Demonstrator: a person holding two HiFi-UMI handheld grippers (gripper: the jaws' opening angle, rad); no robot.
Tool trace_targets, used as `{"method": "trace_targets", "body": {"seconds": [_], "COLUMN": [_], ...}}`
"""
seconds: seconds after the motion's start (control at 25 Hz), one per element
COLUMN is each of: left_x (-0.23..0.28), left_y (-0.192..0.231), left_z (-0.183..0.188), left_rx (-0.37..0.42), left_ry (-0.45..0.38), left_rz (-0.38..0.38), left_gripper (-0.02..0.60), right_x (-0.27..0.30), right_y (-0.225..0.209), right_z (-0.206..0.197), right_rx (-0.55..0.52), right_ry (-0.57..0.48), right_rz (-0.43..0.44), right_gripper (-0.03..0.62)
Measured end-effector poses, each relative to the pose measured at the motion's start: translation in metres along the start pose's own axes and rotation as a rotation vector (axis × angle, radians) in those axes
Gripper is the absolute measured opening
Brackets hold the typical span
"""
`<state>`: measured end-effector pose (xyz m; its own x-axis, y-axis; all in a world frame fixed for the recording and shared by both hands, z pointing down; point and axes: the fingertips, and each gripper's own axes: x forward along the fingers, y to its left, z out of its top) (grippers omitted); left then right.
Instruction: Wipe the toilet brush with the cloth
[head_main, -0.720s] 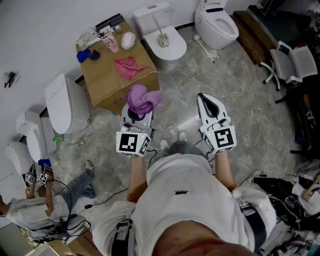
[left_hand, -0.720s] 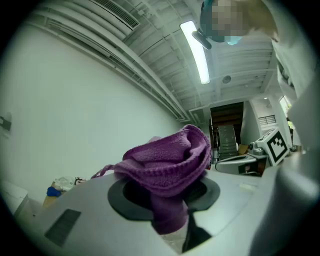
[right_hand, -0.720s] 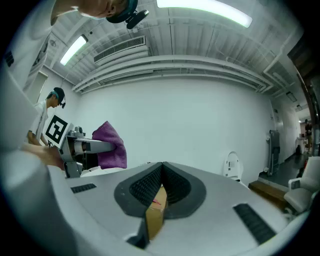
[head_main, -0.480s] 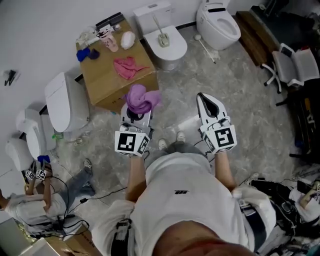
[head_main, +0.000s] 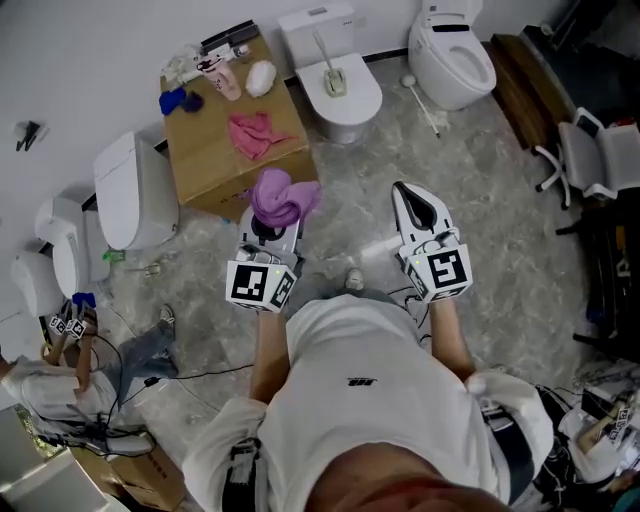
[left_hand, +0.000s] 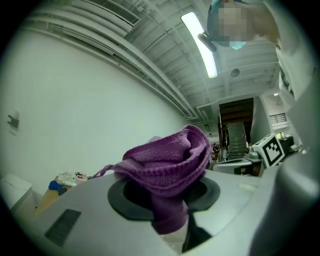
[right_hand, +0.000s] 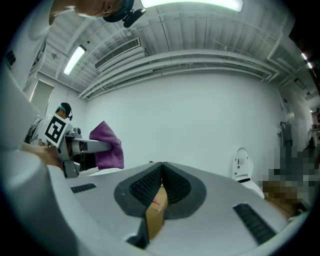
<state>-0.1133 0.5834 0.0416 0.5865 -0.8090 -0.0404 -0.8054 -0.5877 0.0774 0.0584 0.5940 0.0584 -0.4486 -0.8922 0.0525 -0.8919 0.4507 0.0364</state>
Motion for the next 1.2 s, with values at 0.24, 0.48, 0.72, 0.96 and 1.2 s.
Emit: {"method": "trace_targets", "body": {"seconds": [0.24, 0.48, 0.72, 0.96, 1.2], "left_x": [0.026, 0.056, 0.089, 0.132, 0.173], "left_y": [0.001, 0.021, 0.058, 0.108, 0.150], "left_z": [-0.004, -0.008, -0.015, -0.012, -0.012], "left_rx": [0.002, 0.001, -0.013, -0.029, -0.043], "left_ry": [0.013, 0.020, 0.023, 0.032, 0.036], "left_rz": [0.009, 0.011, 0.000, -0.036, -0.074], "left_gripper": [0.147, 0.147, 0.147, 0.147, 0.147], "right_x": [0.020, 0.052, 0.101, 0.161, 0.212], "right_y": [-0.022, -0.036, -0.046, -0.060, -0.072], "right_z": [-0.007, -0.013, -0.021, -0.019, -0.019], "right_rx": [0.010, 0.007, 0.003, 0.004, -0.003], "right_ry": [0.012, 0.027, 0.043, 0.073, 0.095], "right_rz": [0.015, 0.028, 0.026, -0.005, -0.039], "right_gripper": [-0.005, -0.005, -0.005, -0.005, -0.005]}}
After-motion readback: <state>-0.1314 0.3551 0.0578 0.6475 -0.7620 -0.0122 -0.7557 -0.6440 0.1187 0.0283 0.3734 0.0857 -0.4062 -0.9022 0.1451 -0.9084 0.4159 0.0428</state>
